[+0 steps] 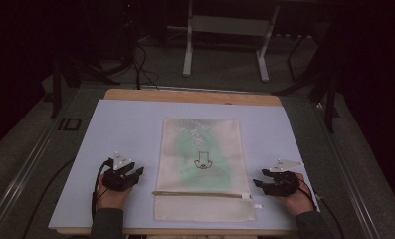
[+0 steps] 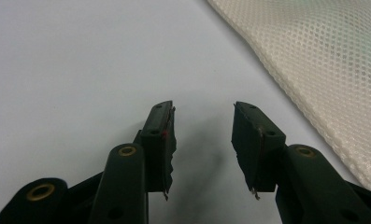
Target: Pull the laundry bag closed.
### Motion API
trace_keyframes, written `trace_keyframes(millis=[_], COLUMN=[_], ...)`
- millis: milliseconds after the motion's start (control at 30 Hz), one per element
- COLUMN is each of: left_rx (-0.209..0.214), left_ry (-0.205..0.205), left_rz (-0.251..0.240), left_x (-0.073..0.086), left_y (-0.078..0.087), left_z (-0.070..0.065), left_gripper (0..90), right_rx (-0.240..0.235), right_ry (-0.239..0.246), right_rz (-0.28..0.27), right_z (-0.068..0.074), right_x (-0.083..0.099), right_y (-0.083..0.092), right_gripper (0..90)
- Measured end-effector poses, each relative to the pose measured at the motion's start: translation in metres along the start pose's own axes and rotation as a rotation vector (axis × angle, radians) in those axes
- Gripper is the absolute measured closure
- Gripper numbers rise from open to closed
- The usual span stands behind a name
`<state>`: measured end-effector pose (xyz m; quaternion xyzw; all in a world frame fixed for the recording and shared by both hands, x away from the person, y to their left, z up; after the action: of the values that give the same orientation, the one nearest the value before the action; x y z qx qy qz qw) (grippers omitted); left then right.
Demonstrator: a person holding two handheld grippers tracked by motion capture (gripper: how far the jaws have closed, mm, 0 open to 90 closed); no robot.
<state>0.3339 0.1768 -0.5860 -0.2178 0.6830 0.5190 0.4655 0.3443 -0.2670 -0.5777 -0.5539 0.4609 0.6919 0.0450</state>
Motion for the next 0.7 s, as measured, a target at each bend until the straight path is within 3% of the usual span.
trace_keyframes(millis=[400, 700], left_rx=[0.033, 0.042], left_ry=[0.002, -0.01], left_rz=[-0.007, -0.003], left_x=[-0.001, -0.001], left_y=[0.0, -0.001], left_z=[-0.004, -0.007], left_gripper=[57.1, 57.1], right_rx=[-0.072, -0.104], right_ry=[0.059, 0.09], right_rz=[0.044, 0.041], right_z=[0.014, 0.024], right_x=[-0.007, -0.014], right_y=[0.0, 0.001], right_gripper=[46.6, 43.8])
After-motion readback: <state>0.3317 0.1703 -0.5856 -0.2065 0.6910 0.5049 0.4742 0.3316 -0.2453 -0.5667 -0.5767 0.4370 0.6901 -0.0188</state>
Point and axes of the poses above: each handheld gripper's, and its own axes: y roughly backward along the jaws, x roughly out of its underside, z roughly to its left, the point moved 8 cm from there along -y, roughly forward along the jaws, and after that the axes turned 11 degrees about -z, right-handed, at the moved point
